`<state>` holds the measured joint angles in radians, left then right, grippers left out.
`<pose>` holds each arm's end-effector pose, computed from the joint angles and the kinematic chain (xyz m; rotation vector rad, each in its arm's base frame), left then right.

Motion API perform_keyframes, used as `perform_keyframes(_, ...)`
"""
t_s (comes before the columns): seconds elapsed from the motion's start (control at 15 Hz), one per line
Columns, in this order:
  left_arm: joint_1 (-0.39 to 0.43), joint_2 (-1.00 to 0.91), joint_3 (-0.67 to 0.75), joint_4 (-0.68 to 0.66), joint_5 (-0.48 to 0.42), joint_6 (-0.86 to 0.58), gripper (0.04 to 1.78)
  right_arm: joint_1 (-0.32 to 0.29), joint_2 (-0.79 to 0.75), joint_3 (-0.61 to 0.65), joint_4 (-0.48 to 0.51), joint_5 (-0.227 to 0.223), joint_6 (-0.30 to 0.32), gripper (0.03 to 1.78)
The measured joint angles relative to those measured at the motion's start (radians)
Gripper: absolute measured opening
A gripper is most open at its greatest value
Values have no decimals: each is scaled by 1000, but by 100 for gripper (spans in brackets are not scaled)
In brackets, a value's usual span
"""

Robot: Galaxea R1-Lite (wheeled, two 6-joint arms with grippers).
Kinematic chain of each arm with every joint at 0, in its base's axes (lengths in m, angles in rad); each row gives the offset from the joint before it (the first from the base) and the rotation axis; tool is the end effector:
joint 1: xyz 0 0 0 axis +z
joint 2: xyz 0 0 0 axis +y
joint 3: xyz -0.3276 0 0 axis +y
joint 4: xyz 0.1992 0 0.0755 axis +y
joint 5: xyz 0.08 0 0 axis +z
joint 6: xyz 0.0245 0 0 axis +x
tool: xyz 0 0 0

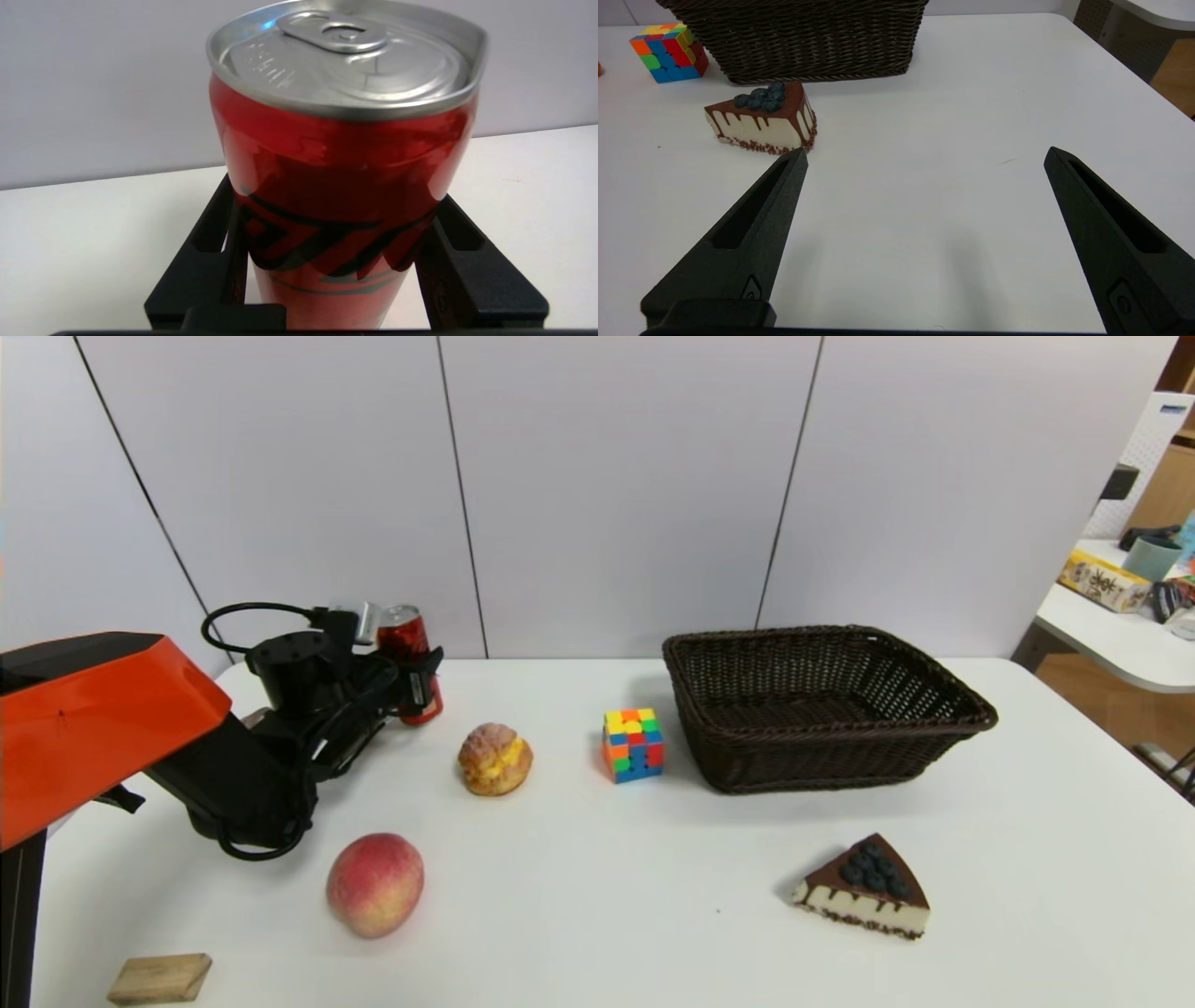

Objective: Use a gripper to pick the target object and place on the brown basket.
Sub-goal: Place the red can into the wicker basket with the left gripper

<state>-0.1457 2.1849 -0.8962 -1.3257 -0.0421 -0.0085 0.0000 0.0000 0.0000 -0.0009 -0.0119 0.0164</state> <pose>0.4165 -0.0622 0.1013 -0.0104 -0.0362 -0.1879 -0.0239 -0.0003 0.0756 0.0164 -0.0010 -0.0119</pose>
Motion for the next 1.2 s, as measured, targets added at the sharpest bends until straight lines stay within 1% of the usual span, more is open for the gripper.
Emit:
perform_keyframes(0.33, -5, -13, -31, 9, -4, 27, 98, 0, 0, 0, -1, 0, 0, 175)
perform_keyframes(0.6, -44, -46, -86, 57, -9, 34, 97, 0, 0, 0, 0, 0, 0, 175)
perform_keyframes(0.87, -99, -91, -167, 169, -52, 53, 97, 0, 0, 0, 0, 0, 0, 175)
perform_keyframes(1.07, -147, -119, -271, 296, -100, 55, 97, 0, 0, 0, 0, 0, 0, 175)
perform_keyframes(1.2, -193, -128, -347, 370, -123, 59, 97, 0, 0, 0, 0, 0, 0, 175)
